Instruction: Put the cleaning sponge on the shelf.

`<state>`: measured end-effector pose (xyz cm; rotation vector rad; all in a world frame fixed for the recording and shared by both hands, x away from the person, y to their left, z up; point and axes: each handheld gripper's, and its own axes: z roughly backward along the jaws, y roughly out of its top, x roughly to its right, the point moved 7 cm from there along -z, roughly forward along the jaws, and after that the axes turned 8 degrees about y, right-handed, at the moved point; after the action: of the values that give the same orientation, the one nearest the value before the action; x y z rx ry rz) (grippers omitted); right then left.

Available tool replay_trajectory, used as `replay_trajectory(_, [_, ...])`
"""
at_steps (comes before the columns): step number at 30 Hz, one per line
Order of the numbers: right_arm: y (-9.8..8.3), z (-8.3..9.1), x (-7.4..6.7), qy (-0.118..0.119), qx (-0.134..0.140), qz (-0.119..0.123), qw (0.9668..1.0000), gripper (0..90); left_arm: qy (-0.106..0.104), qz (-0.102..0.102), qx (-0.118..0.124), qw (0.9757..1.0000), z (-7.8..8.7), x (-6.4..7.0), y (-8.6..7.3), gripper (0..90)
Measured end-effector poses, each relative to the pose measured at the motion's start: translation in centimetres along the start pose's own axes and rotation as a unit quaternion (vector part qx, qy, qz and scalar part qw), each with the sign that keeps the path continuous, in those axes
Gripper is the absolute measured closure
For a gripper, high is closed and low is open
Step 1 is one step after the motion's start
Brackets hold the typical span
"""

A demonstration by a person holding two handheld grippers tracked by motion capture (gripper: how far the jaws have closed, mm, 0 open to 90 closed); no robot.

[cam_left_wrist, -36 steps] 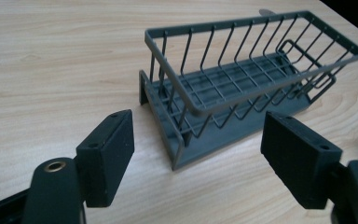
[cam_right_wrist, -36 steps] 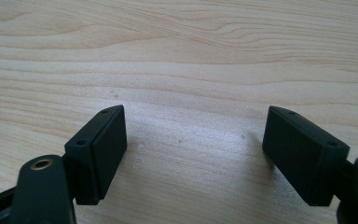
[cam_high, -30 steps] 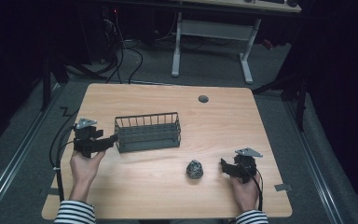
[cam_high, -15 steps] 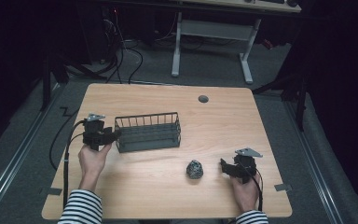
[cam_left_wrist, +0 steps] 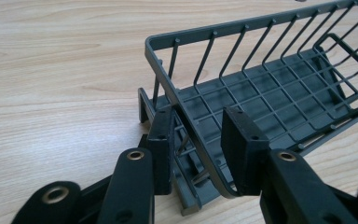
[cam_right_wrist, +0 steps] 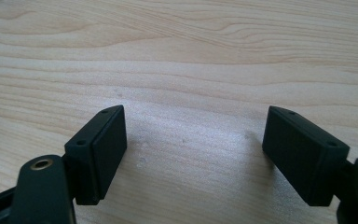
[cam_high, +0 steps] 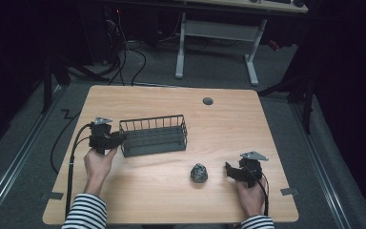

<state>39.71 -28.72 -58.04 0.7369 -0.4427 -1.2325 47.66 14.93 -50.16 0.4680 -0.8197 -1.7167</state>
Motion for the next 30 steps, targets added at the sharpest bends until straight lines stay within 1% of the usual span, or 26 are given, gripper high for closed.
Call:
replay_trajectory(3, [0.0, 0.0, 0.0, 0.000, 0.000, 0.000, 1.0000, 21.8, -0.001, -0.001, 0.001, 1.0000, -0.1, 0.3, 0.0, 65.7])
replay_trajectory(8, [0.0, 0.0, 0.0, 0.001, 0.000, 0.001, 1.0000, 21.8, -0.008, -0.008, 0.003, 0.9999, -0.4, 1.4, 0.0, 66.1])
replay_trajectory(9, [0.0, 0.0, 0.0, 0.001, 0.000, 0.001, 1.0000, 21.8, -0.008, -0.008, 0.003, 0.9999, -0.4, 1.4, 0.0, 66.2])
replay_trajectory(10, [0.0, 0.0, 0.0, 0.001, 0.000, 0.001, 1.0000, 21.8, -0.011, -0.009, 0.004, 0.9999, -0.5, 1.8, 0.0, 66.1])
replay_trajectory(11, [0.0, 0.0, 0.0, 0.001, 0.000, 0.001, 1.0000, 21.8, -0.011, -0.009, 0.004, 0.9999, -0.5, 1.8, 0.0, 66.0])
replay_trajectory(14, [0.0, 0.0, 0.0, 0.001, 0.000, 0.001, 1.0000, 21.8, -0.018, -0.015, 0.005, 0.9997, -0.6, 2.7, 0.0, 66.0])
replay_trajectory(15, [0.0, 0.0, 0.0, 0.001, 0.000, 0.001, 1.0000, 21.8, -0.018, -0.015, 0.005, 0.9997, -0.6, 2.7, 0.0, 66.0])
replay_trajectory(16, [0.0, 0.0, 0.0, 0.001, 0.000, 0.002, 1.0000, 21.8, -0.020, -0.016, 0.005, 0.9996, -0.6, 3.1, 0.0, 66.0])
replay_trajectory(18, [0.0, 0.0, 0.0, 0.002, 0.000, 0.004, 1.0000, 21.8, -0.021, -0.018, 0.005, 0.9996, -0.8, 3.4, 0.1, 66.0])
replay_trajectory(19, [0.0, 0.0, 0.0, 0.002, 0.001, 0.005, 1.0000, 21.8, -0.021, -0.018, 0.005, 0.9996, -0.8, 3.4, 0.1, 66.1])
replay_trajectory(20, [0.0, 0.0, 0.0, 0.002, 0.001, 0.005, 1.0000, 21.8, -0.024, -0.018, 0.005, 0.9995, -0.9, 3.8, 0.1, 66.1])
replay_trajectory(21, [0.0, 0.0, 0.0, 0.002, 0.001, 0.005, 1.0000, 21.8, -0.024, -0.018, 0.005, 0.9995, -0.9, 3.8, 0.1, 66.1])
replay_trajectory(24, [0.0, 0.0, 0.0, 0.002, 0.000, 0.004, 1.0000, 21.8, -0.027, -0.018, 0.005, 0.9994, -1.0, 4.4, 0.1, 66.1])
replay_trajectory(30, [0.0, 0.0, 0.0, 0.002, 0.001, 0.005, 1.0000, 21.8, -0.032, -0.019, 0.004, 0.9993, -1.1, 5.0, 0.2, 65.8])
